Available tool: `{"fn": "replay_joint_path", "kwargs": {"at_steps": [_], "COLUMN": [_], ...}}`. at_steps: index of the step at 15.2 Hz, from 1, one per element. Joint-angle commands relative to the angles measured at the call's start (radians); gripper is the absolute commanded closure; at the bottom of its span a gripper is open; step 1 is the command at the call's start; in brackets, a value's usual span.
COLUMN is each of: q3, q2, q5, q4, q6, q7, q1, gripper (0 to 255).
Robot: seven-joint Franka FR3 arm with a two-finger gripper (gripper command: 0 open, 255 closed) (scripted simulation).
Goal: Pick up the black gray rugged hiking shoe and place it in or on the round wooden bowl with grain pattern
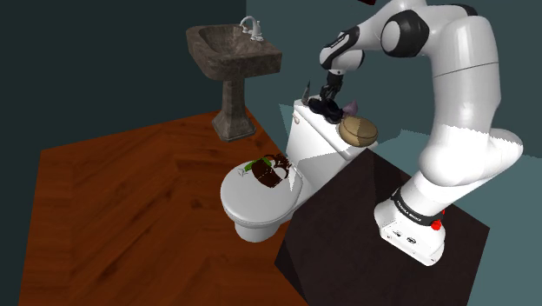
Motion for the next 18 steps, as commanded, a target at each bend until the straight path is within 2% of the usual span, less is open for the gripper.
{"fn": "replay_joint_path", "kwargs": {"at_steps": [1,18], "q3": [-0.004,-0.032], "q2": [-0.019,-0.16], "q5": [-0.004,-0.04], "q4": [-0.001,0.011], "q6": [-0.017,-0.167], "q7": [0.003,0.021], "q1": [0.003,0.022], "gripper": [255,255]}}
